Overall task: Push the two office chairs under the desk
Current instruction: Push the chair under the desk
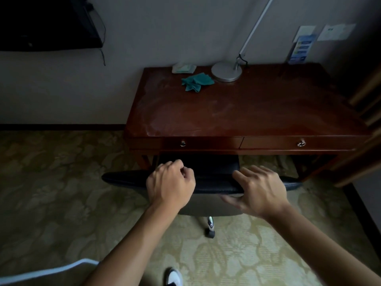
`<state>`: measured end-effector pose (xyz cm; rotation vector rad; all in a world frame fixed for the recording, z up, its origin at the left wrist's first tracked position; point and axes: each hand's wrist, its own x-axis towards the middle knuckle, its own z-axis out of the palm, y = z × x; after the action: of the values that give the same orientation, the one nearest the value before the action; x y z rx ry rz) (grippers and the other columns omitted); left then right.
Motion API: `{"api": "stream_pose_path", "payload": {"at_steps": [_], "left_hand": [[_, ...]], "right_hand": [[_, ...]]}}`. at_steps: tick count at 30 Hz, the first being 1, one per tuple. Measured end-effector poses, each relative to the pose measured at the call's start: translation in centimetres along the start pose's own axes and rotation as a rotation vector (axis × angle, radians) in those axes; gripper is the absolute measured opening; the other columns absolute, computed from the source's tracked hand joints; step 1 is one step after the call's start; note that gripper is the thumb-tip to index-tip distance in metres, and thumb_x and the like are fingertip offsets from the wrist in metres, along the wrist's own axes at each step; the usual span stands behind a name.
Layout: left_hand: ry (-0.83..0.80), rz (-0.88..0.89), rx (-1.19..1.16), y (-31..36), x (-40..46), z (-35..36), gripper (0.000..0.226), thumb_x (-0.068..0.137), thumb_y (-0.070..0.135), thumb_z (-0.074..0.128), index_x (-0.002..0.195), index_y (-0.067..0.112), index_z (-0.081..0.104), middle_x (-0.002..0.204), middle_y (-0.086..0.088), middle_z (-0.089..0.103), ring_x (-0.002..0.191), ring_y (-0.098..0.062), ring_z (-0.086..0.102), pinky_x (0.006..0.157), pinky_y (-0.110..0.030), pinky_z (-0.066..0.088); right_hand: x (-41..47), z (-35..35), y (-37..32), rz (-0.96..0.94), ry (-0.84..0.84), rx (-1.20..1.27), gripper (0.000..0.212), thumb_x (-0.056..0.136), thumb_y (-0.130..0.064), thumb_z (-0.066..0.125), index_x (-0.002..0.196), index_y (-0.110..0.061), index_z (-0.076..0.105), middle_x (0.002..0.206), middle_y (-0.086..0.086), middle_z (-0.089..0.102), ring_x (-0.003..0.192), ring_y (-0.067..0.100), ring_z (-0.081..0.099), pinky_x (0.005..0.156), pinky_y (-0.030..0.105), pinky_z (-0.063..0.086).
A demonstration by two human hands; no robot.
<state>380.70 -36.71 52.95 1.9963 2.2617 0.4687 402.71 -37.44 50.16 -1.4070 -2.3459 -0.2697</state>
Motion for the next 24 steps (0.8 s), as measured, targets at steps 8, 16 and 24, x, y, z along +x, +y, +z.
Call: {"api": "stream_pose_path", "payload": {"at_steps": [8, 16, 24], "left_hand": [[-0.018, -0.015, 0.006, 1.4, 8.7, 2.0, 0.026, 0.083, 0.043, 0.047, 0.071, 0.025, 0.062, 0.081, 0.006, 0.066, 0.077, -0.020, 0.062, 0.058, -0.029, 0.033], [-0.074, -0.016, 0.066, 4.3, 12.4, 4.0, 0.038, 0.087, 0.049, 0.043, 0.083, 0.023, 0.070, 0.097, -0.001, 0.066, 0.096, -0.022, 0.059, 0.074, -0.033, 0.039], [-0.014, -0.169, 0.103, 8.2, 8.4, 5.1, 0.044, 0.084, 0.047, 0.039, 0.079, 0.018, 0.072, 0.088, -0.002, 0.070, 0.091, -0.023, 0.061, 0.076, -0.035, 0.043]], "right_hand": [[6.6, 2.8, 5.3, 0.028, 0.003, 0.051, 0.061, 0.078, -0.077, 0.047, 0.075, -0.019, 0.064, 0.064, -0.003, 0.061, 0.058, 0.020, 0.057, 0.058, 0.029, 0.041], [10.0, 3.9, 10.4, -0.021, -0.057, 0.062, 0.069, 0.078, -0.082, 0.041, 0.082, -0.018, 0.065, 0.068, -0.003, 0.062, 0.060, 0.019, 0.055, 0.057, 0.029, 0.042], [8.0, 3.6, 13.8, -0.159, -0.075, 0.138, 0.068, 0.079, -0.081, 0.043, 0.081, -0.017, 0.066, 0.066, -0.005, 0.060, 0.058, 0.017, 0.053, 0.054, 0.028, 0.039]]}}
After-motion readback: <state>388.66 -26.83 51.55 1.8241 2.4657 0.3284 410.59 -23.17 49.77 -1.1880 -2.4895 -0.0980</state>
